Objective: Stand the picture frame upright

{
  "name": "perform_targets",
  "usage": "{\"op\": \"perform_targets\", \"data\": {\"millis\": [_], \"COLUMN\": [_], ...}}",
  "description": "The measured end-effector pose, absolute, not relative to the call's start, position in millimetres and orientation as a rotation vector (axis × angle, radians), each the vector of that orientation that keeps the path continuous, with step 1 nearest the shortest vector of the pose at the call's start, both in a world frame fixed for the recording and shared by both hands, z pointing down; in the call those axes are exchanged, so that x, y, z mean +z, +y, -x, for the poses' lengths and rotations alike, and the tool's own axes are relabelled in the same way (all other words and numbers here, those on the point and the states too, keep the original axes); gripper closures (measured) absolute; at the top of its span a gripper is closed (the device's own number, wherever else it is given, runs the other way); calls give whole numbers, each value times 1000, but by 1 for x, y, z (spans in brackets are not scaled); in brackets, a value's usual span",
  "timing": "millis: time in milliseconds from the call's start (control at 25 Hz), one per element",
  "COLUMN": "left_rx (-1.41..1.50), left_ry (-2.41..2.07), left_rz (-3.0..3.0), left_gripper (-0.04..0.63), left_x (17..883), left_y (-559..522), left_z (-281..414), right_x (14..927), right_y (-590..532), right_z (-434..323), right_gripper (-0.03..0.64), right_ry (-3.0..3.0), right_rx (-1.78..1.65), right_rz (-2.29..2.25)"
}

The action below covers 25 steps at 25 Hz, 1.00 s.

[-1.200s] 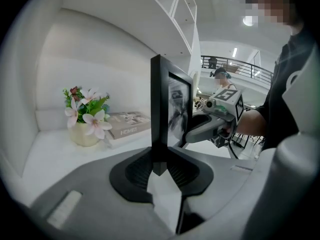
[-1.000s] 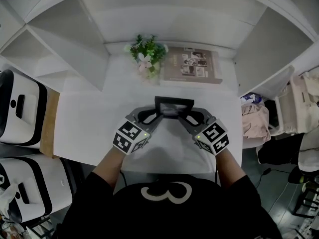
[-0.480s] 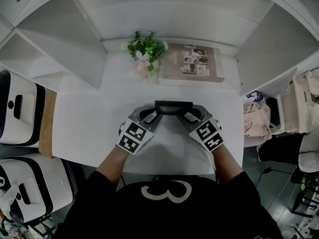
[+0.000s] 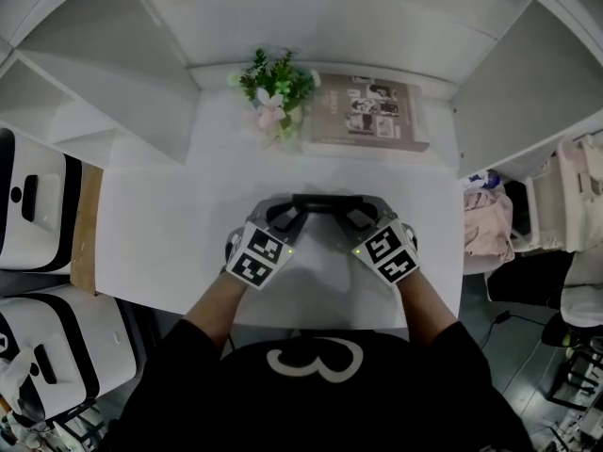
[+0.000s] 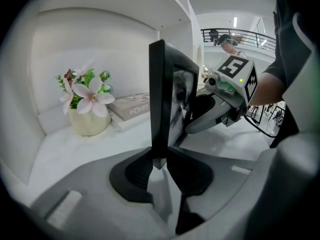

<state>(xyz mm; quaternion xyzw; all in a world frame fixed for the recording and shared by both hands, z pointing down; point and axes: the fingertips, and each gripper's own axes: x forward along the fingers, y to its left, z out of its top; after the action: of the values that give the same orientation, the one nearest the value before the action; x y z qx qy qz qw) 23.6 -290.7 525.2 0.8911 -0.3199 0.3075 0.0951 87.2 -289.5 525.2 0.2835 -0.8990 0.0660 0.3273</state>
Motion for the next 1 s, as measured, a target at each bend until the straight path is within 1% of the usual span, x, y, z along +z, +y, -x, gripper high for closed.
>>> {"op": "perform_targets", "data": {"millis": [520, 680, 800, 840, 880, 1000], "left_rx": [901, 907, 907, 902, 893, 852], "left_ry": [-934, -945, -952, -952, -952, -946], "left_rz": [-2626, -2621, -2611, -2602, -2592, -2557], "left_gripper": [503, 503, 484, 476, 463, 415], "left_x": [526, 526, 526, 526, 525, 523], "left_y": [-294, -294, -294, -294, -294, -290], "left_z": [-23, -23, -21, -20, -19, -16], "right_x": [526, 526, 522, 520, 518, 512], "right_y": [-291, -292, -293, -293, -293, -290], "right_z": [-87, -88, -90, -91, -91, -97], "right_gripper": [506, 489, 472, 456, 438, 422], "right_ry": [-2362, -2364, -2381, -2391, -2400, -2415], "right_rx": [175, 191, 210, 225, 242, 276], "right_rz": [-744, -768, -790, -798, -806, -831]}}
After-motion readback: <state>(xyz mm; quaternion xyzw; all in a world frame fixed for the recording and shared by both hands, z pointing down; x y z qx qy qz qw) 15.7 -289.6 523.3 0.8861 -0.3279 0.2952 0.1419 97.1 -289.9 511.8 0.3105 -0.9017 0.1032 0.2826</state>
